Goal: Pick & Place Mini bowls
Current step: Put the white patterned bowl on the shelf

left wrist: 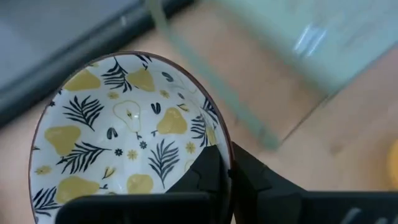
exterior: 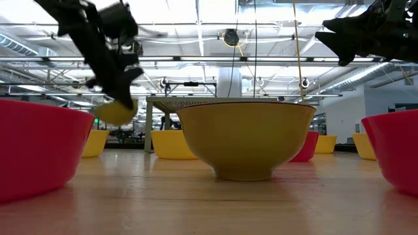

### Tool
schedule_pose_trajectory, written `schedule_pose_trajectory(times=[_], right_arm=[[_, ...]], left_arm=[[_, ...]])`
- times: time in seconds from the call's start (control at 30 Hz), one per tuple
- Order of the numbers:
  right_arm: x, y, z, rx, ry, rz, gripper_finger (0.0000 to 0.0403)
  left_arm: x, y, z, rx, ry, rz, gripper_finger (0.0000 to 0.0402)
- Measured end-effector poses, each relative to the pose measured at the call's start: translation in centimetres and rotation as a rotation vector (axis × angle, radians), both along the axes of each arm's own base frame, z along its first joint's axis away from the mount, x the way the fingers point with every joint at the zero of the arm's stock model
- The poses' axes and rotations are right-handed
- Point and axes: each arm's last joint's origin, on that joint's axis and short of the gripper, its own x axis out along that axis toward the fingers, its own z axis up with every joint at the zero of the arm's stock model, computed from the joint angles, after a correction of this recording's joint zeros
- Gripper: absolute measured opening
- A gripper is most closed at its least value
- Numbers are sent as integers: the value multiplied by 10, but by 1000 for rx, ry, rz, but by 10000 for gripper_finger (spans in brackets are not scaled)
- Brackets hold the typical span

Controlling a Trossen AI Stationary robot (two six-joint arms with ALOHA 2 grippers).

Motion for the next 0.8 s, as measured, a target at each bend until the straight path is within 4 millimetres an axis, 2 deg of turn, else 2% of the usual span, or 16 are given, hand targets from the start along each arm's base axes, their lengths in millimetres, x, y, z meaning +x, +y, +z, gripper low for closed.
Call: schedule_pose_trajectory(times=[0.27, 0.4, 0.6, 0.8], right_arm=[[0, 0, 0, 0, 1, 0, 196], [0, 0, 0, 0, 0, 0, 196], [0, 0, 0, 0, 0, 0, 196], [0, 0, 0, 0, 1, 0, 196]], left_arm=[[9, -7, 83, 427, -57, -148, 14], [27, -6, 112, 480, -216, -252, 12], [71, 3, 101, 428, -150, -386, 11], [116, 15, 103, 445, -37, -447, 17]])
